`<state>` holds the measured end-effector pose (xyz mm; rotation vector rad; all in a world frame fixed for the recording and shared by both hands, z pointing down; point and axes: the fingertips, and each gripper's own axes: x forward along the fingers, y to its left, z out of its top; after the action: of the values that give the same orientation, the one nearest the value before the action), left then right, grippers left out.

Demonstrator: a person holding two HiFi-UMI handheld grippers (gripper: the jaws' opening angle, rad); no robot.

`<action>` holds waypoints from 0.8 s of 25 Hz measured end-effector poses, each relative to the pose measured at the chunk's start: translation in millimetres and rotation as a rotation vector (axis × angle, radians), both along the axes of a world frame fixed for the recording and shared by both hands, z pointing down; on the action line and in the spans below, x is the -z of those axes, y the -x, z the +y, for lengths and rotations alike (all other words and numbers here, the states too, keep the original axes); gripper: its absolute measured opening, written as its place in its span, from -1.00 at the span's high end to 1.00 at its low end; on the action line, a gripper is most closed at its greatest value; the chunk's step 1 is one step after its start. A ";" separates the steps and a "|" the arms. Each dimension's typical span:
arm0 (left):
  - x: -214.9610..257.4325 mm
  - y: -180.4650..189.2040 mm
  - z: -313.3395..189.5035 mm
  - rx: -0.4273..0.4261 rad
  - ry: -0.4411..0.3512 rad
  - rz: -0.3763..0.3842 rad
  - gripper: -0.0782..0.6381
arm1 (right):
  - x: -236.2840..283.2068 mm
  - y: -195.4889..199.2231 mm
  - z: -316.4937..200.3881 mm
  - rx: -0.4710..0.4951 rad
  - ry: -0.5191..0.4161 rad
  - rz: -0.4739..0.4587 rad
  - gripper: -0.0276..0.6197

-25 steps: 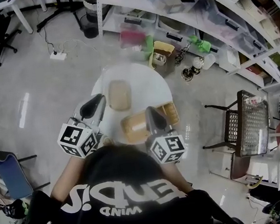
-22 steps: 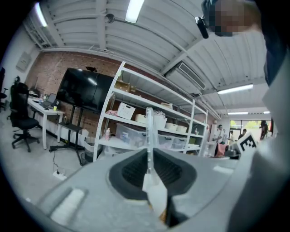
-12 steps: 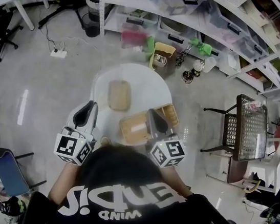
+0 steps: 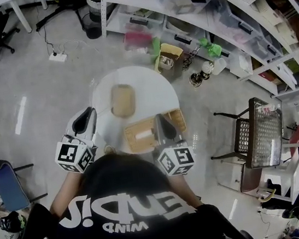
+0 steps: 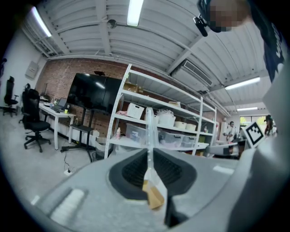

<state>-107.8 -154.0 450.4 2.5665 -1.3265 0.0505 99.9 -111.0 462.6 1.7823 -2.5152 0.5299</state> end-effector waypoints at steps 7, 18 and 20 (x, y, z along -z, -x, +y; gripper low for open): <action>-8.5 4.8 -4.7 0.028 0.025 -0.009 0.67 | -2.2 -4.5 -1.6 -0.009 0.000 -0.002 0.91; -13.9 4.2 -10.9 0.049 0.049 -0.023 0.67 | -4.9 -5.3 -8.8 -0.005 0.000 0.003 0.91; -13.1 5.7 -11.5 0.048 0.051 -0.032 0.67 | -3.9 -3.1 -10.7 -0.005 -0.002 0.000 0.91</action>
<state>-113.4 -165.5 463.5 2.5001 -1.3794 0.1157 102.9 -121.7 466.4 1.7895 -2.5128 0.5285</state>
